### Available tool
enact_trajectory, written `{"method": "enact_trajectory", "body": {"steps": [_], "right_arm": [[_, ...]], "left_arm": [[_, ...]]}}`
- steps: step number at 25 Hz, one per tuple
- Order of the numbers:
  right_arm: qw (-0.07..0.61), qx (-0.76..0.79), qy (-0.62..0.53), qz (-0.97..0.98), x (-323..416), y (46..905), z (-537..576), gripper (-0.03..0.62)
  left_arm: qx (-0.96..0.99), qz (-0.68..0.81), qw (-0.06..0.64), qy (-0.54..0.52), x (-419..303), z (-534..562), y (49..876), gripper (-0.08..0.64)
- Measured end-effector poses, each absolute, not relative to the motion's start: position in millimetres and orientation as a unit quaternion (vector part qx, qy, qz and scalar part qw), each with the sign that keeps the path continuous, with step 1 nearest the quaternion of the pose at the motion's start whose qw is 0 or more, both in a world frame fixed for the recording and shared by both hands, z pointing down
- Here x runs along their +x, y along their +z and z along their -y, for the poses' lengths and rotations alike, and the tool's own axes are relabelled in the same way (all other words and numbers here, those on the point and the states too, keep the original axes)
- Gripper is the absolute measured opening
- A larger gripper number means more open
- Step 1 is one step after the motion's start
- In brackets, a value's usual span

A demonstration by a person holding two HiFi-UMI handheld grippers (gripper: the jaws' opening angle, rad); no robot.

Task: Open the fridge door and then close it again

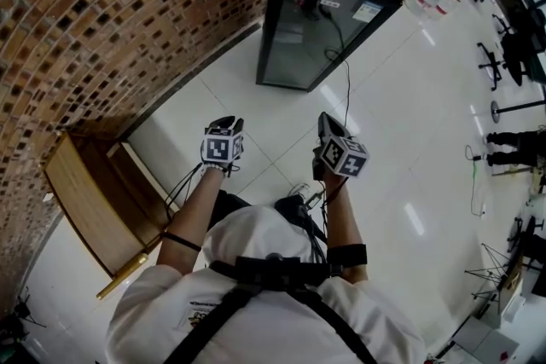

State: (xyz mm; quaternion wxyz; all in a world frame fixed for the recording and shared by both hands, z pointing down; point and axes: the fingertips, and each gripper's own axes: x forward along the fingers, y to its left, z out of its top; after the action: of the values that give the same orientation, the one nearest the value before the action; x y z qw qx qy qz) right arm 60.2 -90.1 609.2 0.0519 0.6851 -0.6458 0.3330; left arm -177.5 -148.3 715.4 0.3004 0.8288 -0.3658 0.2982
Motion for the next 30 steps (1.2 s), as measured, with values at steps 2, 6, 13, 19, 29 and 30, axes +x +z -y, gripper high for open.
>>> {"method": "enact_trajectory", "body": {"steps": [2, 6, 13, 19, 29, 30], "right_arm": [[0.045, 0.687, 0.325, 0.648, 66.4, 599.3, 97.4, 0.012], [0.038, 0.694, 0.308, 0.650, 81.7, 581.2, 112.9, 0.012], [0.031, 0.697, 0.297, 0.652, 85.4, 570.8, 120.3, 0.012], [0.026, 0.697, 0.297, 0.652, 81.1, 567.6, 119.2, 0.012], [0.023, 0.701, 0.292, 0.651, 83.3, 563.5, 120.9, 0.012], [0.024, 0.701, 0.292, 0.650, 83.9, 564.0, 120.7, 0.012]], "left_arm": [[0.824, 0.361, 0.308, 0.311, -181.9, 138.3, 728.9, 0.087], [0.812, 0.355, 0.324, 0.332, -191.6, 117.5, 760.3, 0.087], [0.795, 0.348, 0.348, 0.354, -207.0, 88.7, 784.8, 0.064], [0.797, 0.351, 0.344, 0.352, -210.8, 87.3, 781.5, 0.002], [0.802, 0.347, 0.340, 0.346, -208.5, 93.0, 777.7, 0.000], [0.802, 0.347, 0.340, 0.347, -208.3, 93.1, 777.8, 0.000]]}}
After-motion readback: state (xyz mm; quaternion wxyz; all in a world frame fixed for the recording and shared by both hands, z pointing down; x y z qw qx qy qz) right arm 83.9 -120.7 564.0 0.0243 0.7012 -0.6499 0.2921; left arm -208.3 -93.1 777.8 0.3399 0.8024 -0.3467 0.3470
